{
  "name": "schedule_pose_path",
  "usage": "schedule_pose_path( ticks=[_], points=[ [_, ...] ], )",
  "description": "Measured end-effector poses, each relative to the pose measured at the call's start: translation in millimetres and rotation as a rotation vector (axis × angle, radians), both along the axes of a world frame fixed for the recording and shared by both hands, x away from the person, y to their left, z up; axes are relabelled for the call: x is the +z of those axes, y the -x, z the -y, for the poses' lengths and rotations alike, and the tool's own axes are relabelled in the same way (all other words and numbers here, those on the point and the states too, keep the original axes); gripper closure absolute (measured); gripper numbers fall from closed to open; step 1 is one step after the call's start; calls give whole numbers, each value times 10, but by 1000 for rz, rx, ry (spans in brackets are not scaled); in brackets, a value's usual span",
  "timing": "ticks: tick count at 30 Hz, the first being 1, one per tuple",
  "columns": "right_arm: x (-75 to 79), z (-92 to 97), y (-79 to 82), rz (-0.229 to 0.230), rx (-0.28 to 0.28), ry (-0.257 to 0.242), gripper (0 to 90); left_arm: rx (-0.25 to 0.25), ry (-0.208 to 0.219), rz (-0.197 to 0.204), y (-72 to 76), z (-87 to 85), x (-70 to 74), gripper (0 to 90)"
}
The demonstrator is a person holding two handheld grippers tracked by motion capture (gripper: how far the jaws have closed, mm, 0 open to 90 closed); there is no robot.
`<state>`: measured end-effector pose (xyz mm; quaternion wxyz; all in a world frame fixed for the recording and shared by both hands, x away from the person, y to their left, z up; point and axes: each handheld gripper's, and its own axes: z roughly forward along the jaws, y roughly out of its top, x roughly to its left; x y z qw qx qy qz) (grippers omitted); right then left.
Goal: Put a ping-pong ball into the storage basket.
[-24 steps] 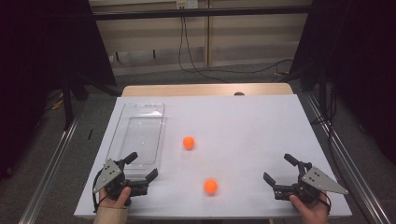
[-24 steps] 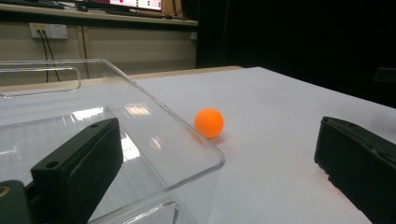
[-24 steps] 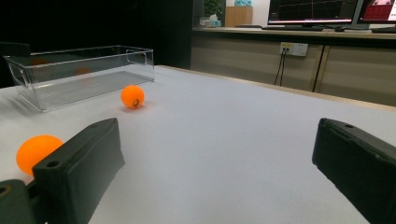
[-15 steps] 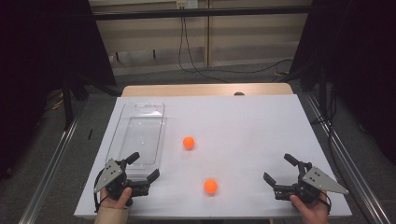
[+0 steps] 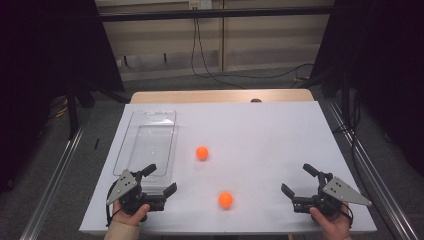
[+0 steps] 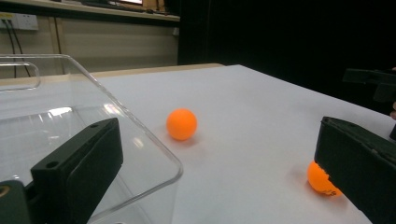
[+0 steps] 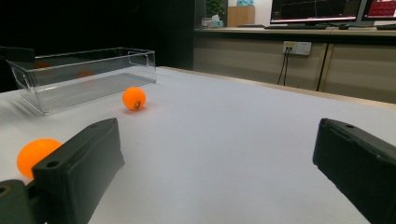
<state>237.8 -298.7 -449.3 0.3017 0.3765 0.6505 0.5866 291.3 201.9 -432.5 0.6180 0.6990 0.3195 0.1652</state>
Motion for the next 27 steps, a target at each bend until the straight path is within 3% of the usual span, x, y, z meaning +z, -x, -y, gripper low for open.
schedule_pose_path(
  ticks=[27],
  points=[
    [-15,-26,-38,-10,18,7,10,-66,-15,-20,-15,245,-8,10]
  ],
)
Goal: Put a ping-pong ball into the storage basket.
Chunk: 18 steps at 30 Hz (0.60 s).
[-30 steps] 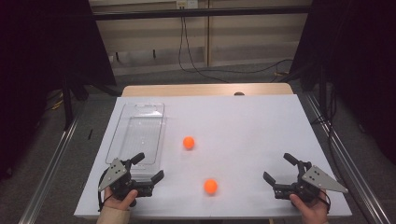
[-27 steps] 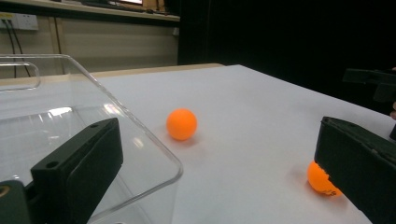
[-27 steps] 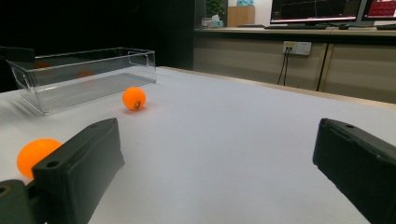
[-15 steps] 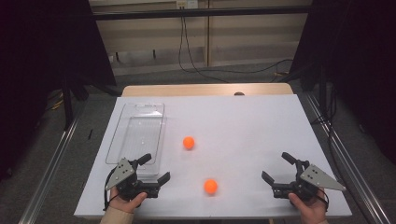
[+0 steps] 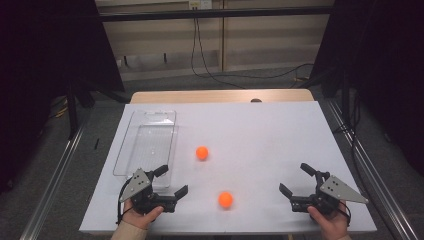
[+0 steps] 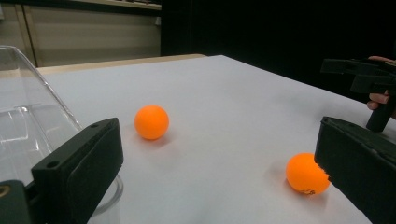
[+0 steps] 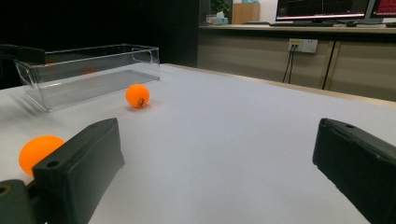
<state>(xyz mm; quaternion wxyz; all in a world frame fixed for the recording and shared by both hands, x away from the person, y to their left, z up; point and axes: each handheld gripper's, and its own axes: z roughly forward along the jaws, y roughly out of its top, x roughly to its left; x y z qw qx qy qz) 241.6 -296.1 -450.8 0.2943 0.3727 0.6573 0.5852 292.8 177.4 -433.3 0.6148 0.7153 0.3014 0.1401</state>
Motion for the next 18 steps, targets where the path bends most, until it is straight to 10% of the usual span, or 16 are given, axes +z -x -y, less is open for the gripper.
schedule_pose_path(
  ticks=[18],
  points=[
    [-7,-23,-26,-7,5,1,11,-49,-38,-8,-20,197,-1,14]
  ],
)
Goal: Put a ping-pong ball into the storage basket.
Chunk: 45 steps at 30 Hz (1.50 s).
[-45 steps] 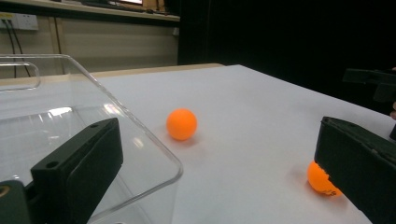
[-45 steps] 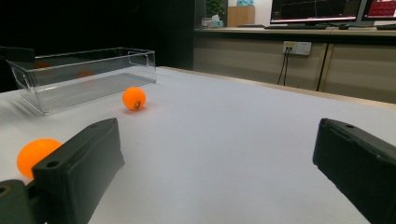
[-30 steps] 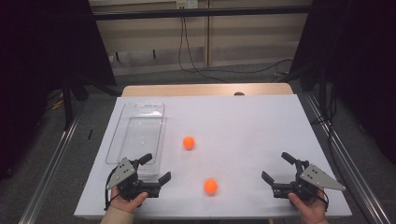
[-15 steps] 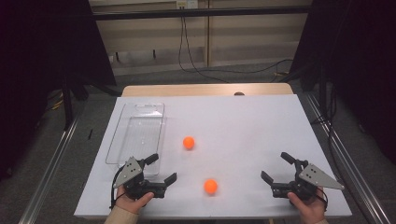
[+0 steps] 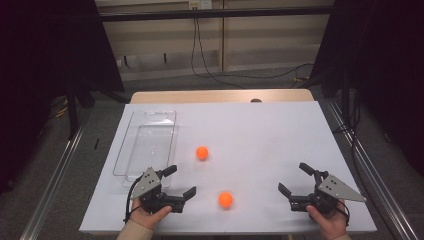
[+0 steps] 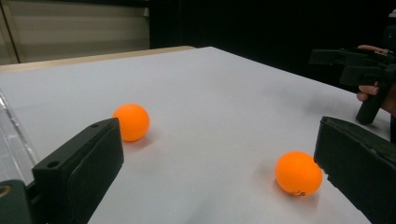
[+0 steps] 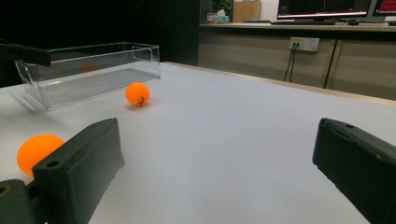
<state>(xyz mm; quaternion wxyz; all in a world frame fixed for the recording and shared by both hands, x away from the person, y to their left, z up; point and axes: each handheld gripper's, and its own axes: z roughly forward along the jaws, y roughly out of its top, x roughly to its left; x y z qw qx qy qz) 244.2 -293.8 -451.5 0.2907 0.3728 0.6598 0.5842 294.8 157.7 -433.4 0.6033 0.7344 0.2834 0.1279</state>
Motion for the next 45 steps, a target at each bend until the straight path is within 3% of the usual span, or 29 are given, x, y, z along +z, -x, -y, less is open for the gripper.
schedule_pose_path(
  ticks=[13,31,45],
  points=[
    [-2,-5,-8,-3,5,3,11,-57,-32,-14,-9,222,-9,16],
    [5,-7,-10,-1,11,2,11,-85,-55,-22,-23,344,-15,16],
    [12,-5,-8,2,15,-3,10,-119,-81,-51,-49,454,-15,16]
  ],
)
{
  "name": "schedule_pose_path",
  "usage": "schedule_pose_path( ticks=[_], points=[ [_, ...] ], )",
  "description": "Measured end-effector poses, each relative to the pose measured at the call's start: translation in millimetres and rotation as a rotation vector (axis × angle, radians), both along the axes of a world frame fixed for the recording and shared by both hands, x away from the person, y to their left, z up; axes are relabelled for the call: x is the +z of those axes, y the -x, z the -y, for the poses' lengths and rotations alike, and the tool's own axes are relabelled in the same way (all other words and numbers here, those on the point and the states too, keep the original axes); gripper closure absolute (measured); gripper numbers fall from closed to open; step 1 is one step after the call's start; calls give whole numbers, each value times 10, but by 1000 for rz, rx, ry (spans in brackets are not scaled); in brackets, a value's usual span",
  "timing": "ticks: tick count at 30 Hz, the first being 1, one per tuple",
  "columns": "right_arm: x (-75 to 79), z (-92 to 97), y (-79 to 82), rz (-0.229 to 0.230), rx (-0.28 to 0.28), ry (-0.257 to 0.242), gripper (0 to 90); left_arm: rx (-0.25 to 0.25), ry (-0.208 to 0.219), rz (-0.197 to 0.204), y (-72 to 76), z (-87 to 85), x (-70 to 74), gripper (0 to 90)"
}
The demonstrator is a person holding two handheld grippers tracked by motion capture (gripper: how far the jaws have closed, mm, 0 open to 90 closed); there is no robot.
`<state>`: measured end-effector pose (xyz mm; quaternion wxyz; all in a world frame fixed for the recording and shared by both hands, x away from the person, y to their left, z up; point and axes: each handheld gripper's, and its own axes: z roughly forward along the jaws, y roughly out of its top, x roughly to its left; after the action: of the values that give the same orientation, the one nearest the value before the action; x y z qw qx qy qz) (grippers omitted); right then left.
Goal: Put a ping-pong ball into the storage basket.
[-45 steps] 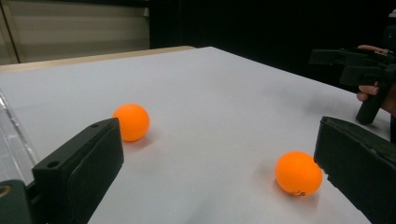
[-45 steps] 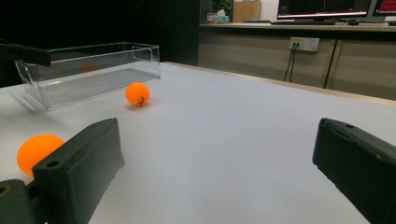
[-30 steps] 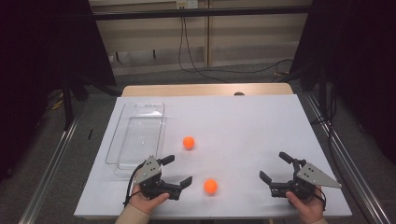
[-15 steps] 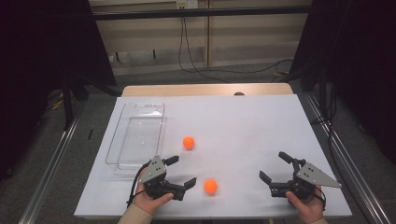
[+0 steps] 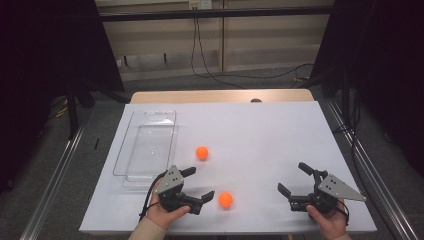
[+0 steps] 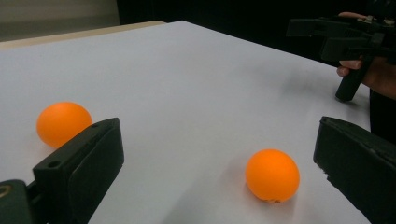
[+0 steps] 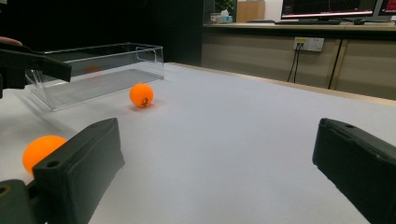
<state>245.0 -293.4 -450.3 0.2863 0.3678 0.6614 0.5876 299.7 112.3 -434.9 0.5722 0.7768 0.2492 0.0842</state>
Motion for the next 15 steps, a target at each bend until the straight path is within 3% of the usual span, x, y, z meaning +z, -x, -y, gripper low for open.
schedule_pose_path(
  ticks=[15],
  points=[
    [0,0,5,-4,2,0,12,-19,-15,0,-16,106,21,16]
  ],
)
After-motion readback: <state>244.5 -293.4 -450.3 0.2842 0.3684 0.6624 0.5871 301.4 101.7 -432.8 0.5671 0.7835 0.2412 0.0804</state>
